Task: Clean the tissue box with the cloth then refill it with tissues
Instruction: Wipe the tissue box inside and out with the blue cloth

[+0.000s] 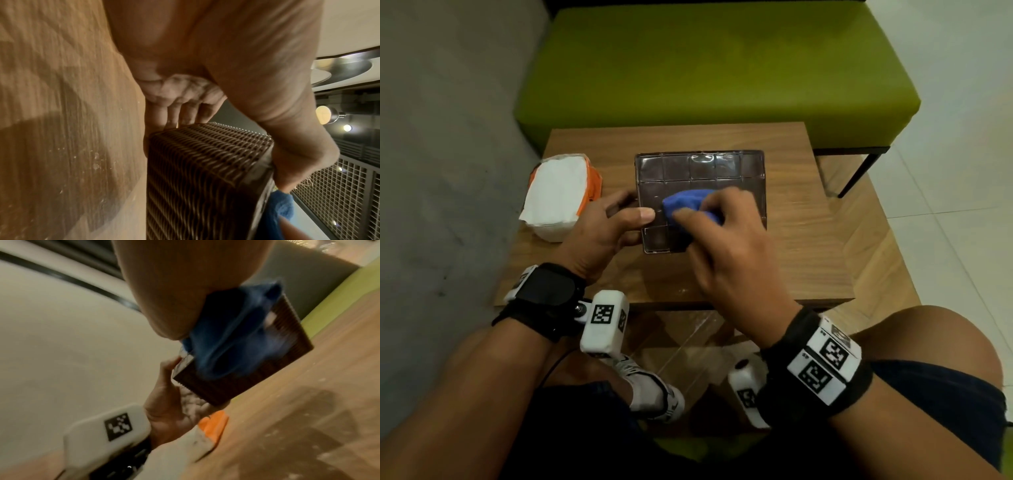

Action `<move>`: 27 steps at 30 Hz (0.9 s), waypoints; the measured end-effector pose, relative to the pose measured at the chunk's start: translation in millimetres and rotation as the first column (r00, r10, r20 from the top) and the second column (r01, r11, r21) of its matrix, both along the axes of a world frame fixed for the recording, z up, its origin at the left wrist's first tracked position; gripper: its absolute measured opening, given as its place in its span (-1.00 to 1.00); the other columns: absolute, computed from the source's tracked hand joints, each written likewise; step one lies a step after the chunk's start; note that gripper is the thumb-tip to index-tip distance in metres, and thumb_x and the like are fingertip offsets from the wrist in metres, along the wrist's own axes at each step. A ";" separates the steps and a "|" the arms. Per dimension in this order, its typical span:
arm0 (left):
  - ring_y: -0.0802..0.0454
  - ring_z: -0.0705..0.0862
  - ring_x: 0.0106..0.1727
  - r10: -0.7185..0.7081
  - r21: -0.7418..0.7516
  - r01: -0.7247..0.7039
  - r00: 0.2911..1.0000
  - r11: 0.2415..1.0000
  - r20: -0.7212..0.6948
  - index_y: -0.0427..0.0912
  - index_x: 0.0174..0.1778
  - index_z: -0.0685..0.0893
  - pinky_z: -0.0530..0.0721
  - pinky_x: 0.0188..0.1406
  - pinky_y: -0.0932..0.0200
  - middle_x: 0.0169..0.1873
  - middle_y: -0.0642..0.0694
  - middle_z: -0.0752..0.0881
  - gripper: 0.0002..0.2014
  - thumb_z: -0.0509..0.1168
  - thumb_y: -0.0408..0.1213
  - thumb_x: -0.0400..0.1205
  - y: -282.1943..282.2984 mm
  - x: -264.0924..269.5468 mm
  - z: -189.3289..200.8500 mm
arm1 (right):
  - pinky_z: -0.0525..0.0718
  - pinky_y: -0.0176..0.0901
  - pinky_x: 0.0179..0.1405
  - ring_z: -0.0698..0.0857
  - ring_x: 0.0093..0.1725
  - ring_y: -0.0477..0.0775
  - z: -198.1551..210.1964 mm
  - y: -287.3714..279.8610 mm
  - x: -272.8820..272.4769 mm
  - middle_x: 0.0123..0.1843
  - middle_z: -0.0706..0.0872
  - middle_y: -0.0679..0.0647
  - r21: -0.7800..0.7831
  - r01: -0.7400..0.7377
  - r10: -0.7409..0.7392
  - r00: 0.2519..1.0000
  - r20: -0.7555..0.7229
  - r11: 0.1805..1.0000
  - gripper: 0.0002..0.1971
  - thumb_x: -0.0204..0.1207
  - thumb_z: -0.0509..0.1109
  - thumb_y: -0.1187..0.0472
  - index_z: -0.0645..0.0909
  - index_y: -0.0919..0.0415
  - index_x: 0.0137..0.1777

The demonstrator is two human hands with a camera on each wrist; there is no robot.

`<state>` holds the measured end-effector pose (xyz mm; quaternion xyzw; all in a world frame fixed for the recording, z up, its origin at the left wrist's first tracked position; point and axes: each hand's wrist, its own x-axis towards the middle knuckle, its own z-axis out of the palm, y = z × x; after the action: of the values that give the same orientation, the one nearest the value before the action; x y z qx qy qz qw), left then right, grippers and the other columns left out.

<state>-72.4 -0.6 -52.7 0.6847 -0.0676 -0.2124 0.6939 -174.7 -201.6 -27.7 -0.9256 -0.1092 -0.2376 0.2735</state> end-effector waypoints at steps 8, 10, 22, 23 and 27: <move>-0.27 0.78 0.42 0.030 -0.034 -0.031 0.999 0.999 -0.031 -0.13 0.56 0.62 0.82 0.21 -0.16 0.38 -0.21 0.81 -0.30 0.51 -0.03 0.46 -12.8 -4.1 -2.2 | 0.51 -0.21 0.05 0.55 0.14 0.14 9.5 -6.8 17.3 0.14 0.58 0.23 0.141 0.135 -0.139 0.990 0.018 0.981 -0.68 0.59 0.38 0.33 0.77 0.25 0.31; -0.28 0.79 0.40 0.045 -0.044 -0.047 0.998 0.998 -0.044 -0.12 0.64 0.52 0.82 0.17 -0.17 0.38 -0.23 0.80 -0.21 0.53 -0.05 0.44 -14.4 -4.7 -1.3 | 0.57 -0.08 0.03 0.54 0.13 0.17 8.9 -1.3 8.0 0.13 0.59 0.25 0.043 0.020 -0.020 1.000 0.000 0.999 -0.68 0.61 0.37 0.32 0.76 0.25 0.33; -0.30 0.76 0.46 -0.051 -0.015 0.049 0.994 0.999 -0.094 0.12 0.74 0.35 0.79 0.29 -0.40 0.50 -0.22 0.71 -0.09 0.58 -0.02 0.45 -13.4 -1.9 0.9 | 0.64 0.08 0.18 0.61 0.15 0.21 7.8 -43.8 29.3 0.11 0.56 0.08 0.319 0.154 -0.174 0.984 0.034 0.935 -0.65 0.57 0.37 0.39 0.83 0.16 0.27; -0.33 0.75 0.46 -0.068 -0.012 0.067 0.991 0.998 -0.115 0.04 0.72 0.38 0.78 0.31 -0.44 0.51 -0.25 0.70 -0.13 0.54 0.07 0.48 -14.7 0.0 2.8 | 0.65 0.10 0.18 0.61 0.16 0.22 7.4 -45.7 30.3 0.12 0.56 0.08 0.312 0.147 -0.165 0.986 0.031 0.939 -0.65 0.57 0.37 0.39 0.83 0.15 0.28; -0.44 0.74 0.44 -0.081 0.038 0.088 0.983 0.995 -0.163 -0.14 0.66 0.46 0.77 0.28 -0.53 0.47 -0.35 0.71 -0.18 0.50 0.19 0.55 -17.3 6.2 8.2 | 0.65 0.14 0.18 0.62 0.15 0.27 6.5 -53.3 34.0 0.14 0.59 0.14 0.232 0.092 -0.102 0.994 0.033 0.968 -0.63 0.57 0.37 0.41 0.83 0.16 0.30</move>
<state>-66.2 -17.9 -44.5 0.6773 -0.0353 -0.2979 0.6717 -140.7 -254.9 -21.2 -0.8864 -0.0415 -0.2823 0.3645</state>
